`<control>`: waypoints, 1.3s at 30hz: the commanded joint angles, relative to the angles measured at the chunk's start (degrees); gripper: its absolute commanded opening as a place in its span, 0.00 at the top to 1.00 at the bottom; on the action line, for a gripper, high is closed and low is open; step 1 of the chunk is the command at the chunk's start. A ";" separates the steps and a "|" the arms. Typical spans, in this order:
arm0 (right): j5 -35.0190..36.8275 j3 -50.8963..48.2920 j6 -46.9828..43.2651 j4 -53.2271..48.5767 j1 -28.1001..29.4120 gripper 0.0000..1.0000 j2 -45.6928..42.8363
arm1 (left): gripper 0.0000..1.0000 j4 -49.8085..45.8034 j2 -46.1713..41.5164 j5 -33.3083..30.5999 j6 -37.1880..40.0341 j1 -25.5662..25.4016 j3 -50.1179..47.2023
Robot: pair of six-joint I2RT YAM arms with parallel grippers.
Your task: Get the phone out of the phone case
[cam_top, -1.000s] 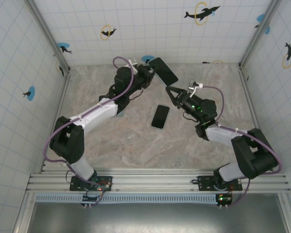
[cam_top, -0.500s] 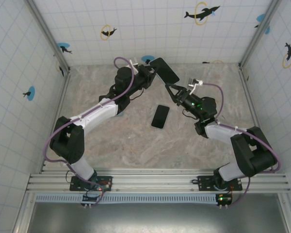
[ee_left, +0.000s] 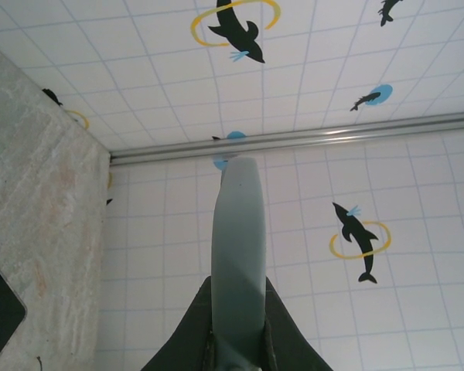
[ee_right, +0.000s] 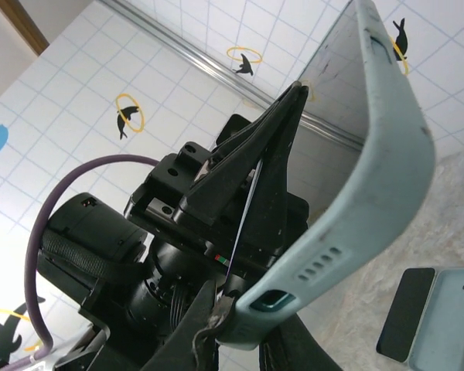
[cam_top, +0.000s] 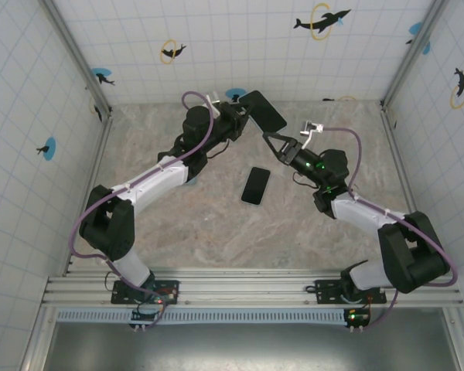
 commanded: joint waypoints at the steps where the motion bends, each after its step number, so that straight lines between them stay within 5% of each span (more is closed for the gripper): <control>1: 0.13 1.07 -8.11 -5.97 -0.77 0.84 0.11 | 1.00 3.43 -0.99 0.94 -2.76 -0.96 3.32; 25: 0.00 -0.54 -4.78 -11.55 -3.61 0.86 1.33 | 1.00 2.34 -1.52 2.97 -0.97 -1.36 5.70; 34: -8.99 -0.43 -10.05 -8.13 -6.21 0.61 -1.58 | 1.00 1.35 -2.62 6.97 6.61 2.17 3.40; 39: -17.12 1.10 -15.73 -10.57 -9.69 0.45 -3.02 | 1.00 -2.00 -3.63 13.28 18.06 5.46 3.82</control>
